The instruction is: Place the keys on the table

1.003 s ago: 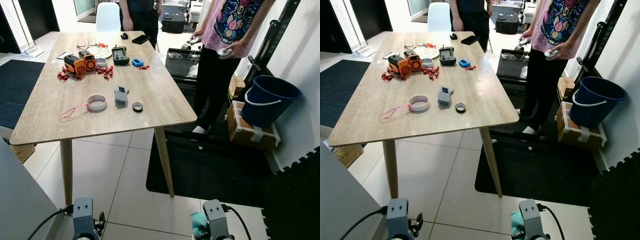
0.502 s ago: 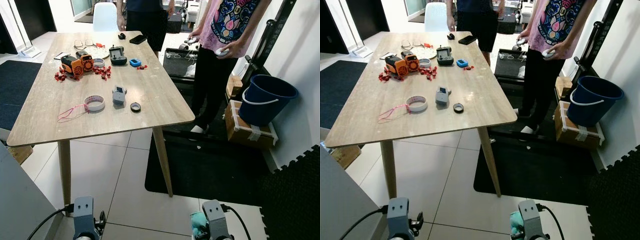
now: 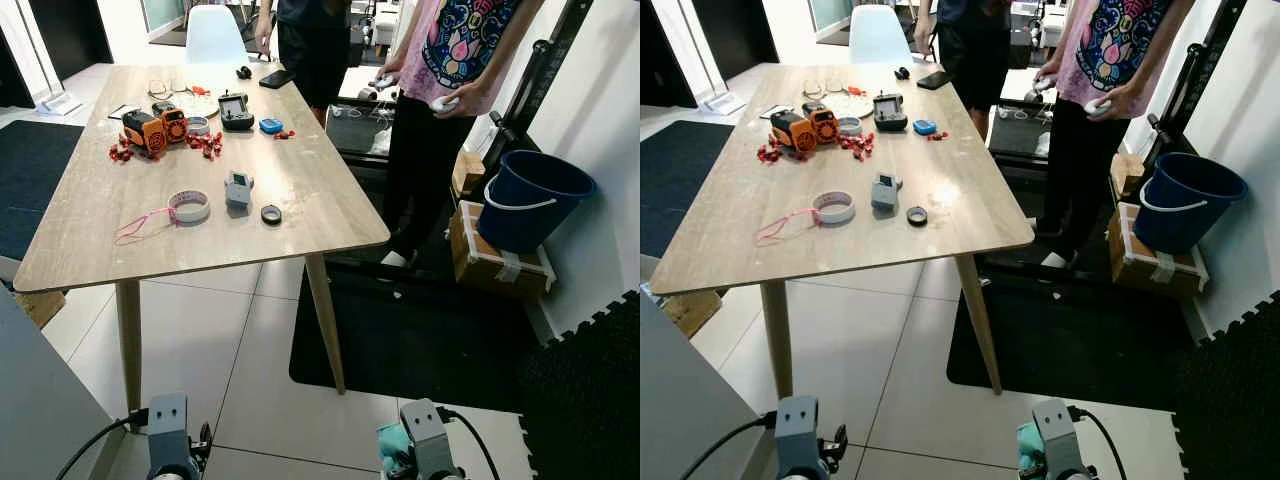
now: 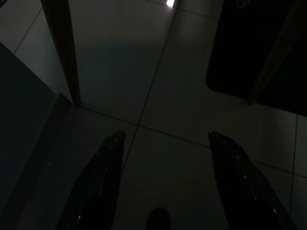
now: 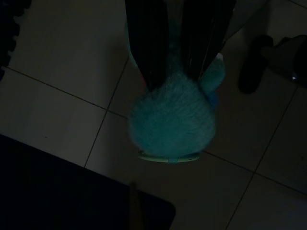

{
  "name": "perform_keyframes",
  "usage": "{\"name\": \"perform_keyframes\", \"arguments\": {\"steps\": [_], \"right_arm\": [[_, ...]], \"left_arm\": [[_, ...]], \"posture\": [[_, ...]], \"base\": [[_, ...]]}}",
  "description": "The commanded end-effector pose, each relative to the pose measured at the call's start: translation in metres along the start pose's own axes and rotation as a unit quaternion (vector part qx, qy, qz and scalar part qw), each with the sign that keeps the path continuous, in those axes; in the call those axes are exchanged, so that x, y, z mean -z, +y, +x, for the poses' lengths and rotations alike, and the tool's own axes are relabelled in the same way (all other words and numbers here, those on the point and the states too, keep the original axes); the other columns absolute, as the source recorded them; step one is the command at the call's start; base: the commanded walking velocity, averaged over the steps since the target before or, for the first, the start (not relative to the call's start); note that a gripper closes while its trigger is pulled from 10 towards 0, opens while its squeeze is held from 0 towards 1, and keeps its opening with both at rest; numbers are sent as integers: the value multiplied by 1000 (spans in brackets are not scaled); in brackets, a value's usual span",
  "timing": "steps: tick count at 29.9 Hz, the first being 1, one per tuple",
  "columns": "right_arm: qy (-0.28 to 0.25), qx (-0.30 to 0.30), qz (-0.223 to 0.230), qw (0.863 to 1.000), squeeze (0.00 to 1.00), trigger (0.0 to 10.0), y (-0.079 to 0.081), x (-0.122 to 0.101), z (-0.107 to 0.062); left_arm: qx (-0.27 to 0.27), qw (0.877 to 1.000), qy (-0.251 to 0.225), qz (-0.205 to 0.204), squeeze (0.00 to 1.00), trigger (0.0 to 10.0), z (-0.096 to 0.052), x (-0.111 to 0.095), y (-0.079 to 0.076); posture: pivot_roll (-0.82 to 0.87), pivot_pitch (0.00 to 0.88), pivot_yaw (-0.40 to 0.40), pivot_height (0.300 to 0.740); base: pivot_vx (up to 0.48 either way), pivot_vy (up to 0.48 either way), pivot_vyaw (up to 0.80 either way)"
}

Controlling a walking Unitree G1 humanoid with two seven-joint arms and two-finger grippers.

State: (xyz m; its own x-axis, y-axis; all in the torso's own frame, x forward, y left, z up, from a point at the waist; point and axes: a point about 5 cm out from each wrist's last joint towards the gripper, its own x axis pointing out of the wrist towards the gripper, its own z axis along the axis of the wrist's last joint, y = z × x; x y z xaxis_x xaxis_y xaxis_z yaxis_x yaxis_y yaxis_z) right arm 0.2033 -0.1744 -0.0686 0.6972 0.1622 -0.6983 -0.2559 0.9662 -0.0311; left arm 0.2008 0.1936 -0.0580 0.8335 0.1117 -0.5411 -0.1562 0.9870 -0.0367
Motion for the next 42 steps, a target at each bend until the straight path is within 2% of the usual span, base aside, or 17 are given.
{"name": "perform_keyframes", "arguments": {"steps": [1,10,42], "right_arm": [[3,1,-3,1000,0,10000,-2,2,-1],[4,17,12,1000,0,10000,-6,0,-1],[22,13,14,1000,0,10000,-2,13,-4]], "left_arm": [[-3,1000,5,-9,0,10000,-2,5,-4],[-2,1000,8,-10,0,10000,-3,8,-6],[14,1000,10,2,0,10000,-8,13,-2]], "posture": [[46,51,-61,740],[41,50,-64,740],[50,61,-55,740]], "base": [[0,0,0],[0,0,0],[0,0,0]]}}
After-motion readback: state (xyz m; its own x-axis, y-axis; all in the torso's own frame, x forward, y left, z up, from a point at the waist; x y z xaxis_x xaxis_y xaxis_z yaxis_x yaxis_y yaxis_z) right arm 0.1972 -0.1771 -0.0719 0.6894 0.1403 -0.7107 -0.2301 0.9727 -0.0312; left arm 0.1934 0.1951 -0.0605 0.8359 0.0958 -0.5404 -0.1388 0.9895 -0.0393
